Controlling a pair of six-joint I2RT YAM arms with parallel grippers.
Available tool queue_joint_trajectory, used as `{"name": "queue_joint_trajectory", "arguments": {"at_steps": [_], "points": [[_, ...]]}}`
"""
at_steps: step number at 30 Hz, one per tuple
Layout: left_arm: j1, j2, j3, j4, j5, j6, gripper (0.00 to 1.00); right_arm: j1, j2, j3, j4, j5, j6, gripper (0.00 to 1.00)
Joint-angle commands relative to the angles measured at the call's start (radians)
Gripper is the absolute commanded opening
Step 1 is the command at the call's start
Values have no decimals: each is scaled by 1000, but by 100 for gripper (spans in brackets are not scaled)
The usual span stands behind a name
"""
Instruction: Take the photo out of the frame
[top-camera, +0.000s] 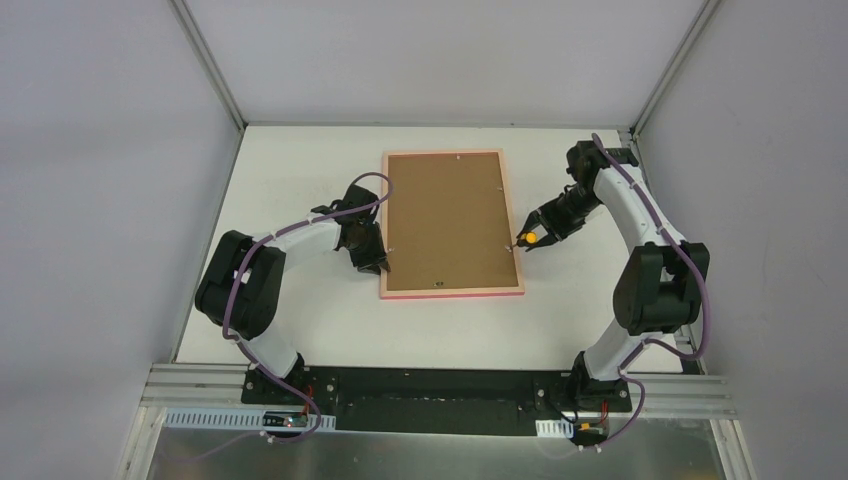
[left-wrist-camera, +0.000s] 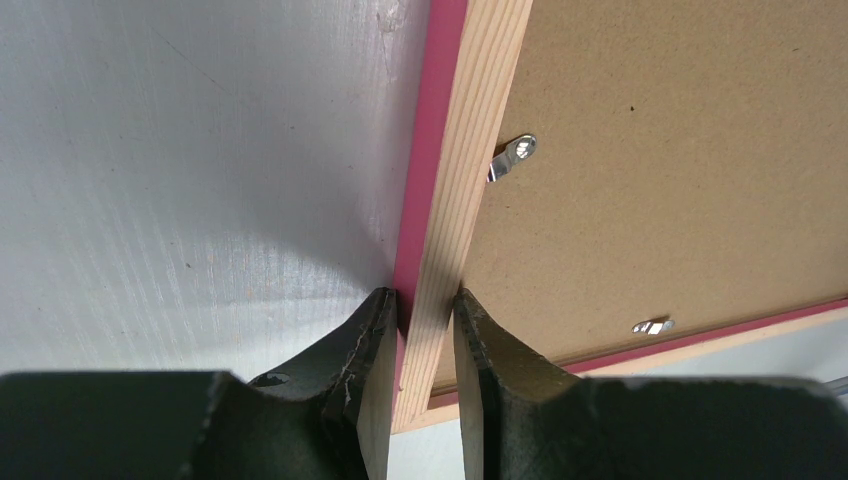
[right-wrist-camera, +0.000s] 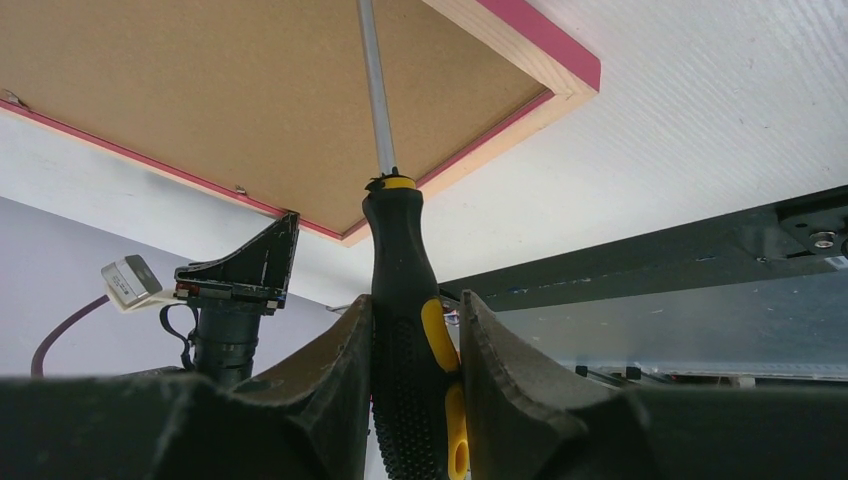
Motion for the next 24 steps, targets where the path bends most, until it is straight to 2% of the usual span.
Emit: {"name": "queue_joint_trajectory", "arguments": {"at_steps": [1,6,13,18,24], "points": [[-13,20,-28,-22,-16,-14,25,-12,-11,-24,-91,53,18,0],[-13,11,-34,-20,-18,-19,25,-12,-10,-9,-109,37,32,0],[-13,6,-46,-14,-20,-16,25,-12,-64,-139,-102,-19,69,0],[-13,-5,-50,-13,-23,-16,26,-17,-76,-131,-142,-3,67,0],[-13,-5,-55,-12,-26,-14,26,-32,-88,-167,-142,-78,103,0]]}}
